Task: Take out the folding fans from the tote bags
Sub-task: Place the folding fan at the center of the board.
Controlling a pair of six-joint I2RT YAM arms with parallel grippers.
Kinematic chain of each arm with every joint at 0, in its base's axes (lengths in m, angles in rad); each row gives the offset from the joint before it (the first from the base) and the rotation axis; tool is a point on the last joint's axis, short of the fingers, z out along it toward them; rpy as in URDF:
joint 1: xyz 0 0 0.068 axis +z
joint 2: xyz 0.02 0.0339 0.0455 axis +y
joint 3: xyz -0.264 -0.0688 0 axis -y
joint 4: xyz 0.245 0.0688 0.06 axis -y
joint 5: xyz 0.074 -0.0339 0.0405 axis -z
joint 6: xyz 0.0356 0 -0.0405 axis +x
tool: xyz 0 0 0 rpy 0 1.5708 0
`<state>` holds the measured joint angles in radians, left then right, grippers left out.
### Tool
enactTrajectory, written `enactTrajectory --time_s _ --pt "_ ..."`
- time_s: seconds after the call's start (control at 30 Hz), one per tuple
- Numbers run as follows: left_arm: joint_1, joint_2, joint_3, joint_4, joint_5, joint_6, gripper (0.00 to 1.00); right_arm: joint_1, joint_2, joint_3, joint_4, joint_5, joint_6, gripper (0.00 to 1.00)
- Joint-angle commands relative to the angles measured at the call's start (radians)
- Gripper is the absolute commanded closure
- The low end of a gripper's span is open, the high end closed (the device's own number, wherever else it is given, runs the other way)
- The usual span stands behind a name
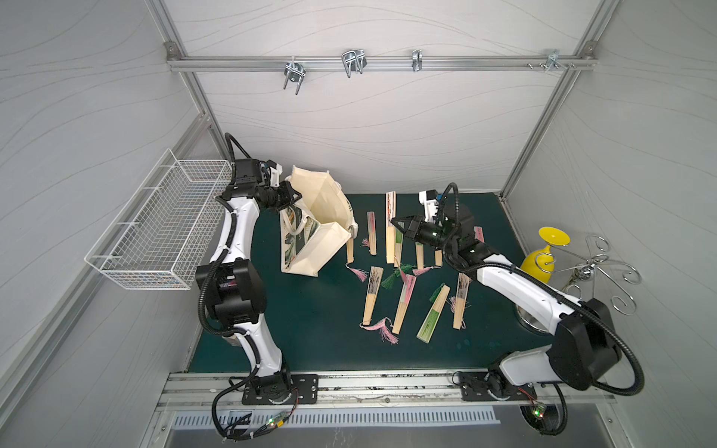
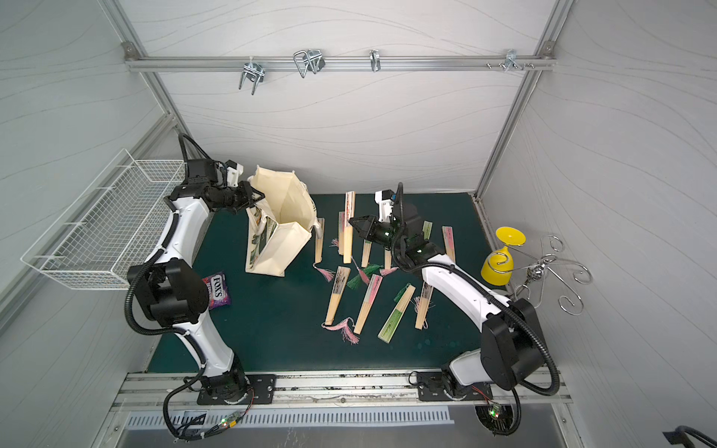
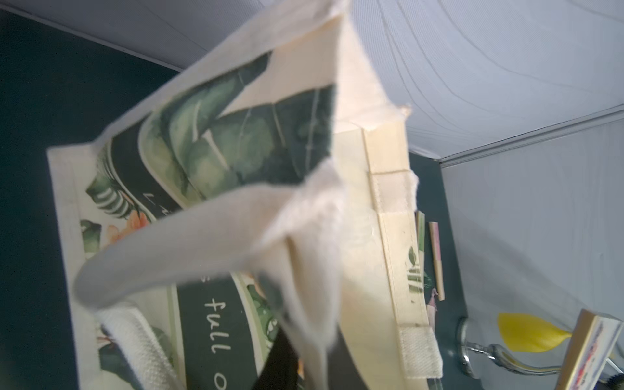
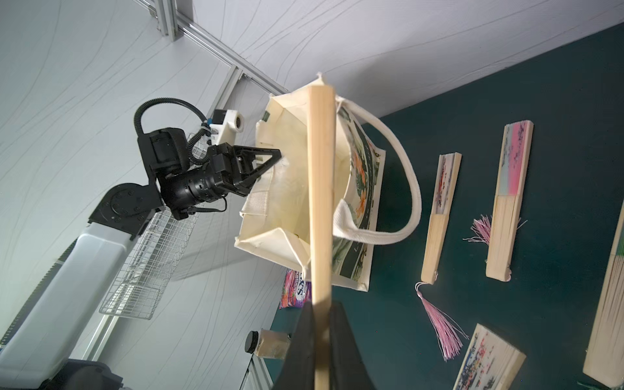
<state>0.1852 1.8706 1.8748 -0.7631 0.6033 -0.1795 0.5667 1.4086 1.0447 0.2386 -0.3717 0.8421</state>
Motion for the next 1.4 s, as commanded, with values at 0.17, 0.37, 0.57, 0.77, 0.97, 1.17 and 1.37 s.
enactTrajectory --time_s 0.17,0.37,0.57,0.77,0.97,1.17,1.37 --pt "0.006 0.052 0.135 -0.215 -0.21 0.178 0.78 0.071 0.042 -0.002 0.032 0.002 0.008 1.0" --pt "0.006 0.046 0.143 -0.283 -0.364 0.208 0.76 0.102 0.08 0.001 0.041 0.001 0.009 1.0" --pt "0.008 0.027 0.159 -0.317 -0.511 0.214 0.67 0.153 0.114 0.009 0.033 0.008 0.0 1.0" --pt "0.008 0.044 0.136 -0.282 -0.517 0.203 0.79 0.207 0.196 0.012 0.092 0.015 0.037 1.0" --pt "0.015 0.049 0.079 -0.195 -0.464 0.135 0.89 0.251 0.319 0.042 0.168 0.028 0.105 1.0" --pt "0.031 0.043 0.032 -0.09 -0.297 0.032 0.99 0.312 0.446 0.128 0.187 0.05 0.134 1.0" --pt "0.045 0.048 0.02 0.016 -0.141 -0.057 1.0 0.341 0.57 0.205 0.2 0.044 0.17 1.0"
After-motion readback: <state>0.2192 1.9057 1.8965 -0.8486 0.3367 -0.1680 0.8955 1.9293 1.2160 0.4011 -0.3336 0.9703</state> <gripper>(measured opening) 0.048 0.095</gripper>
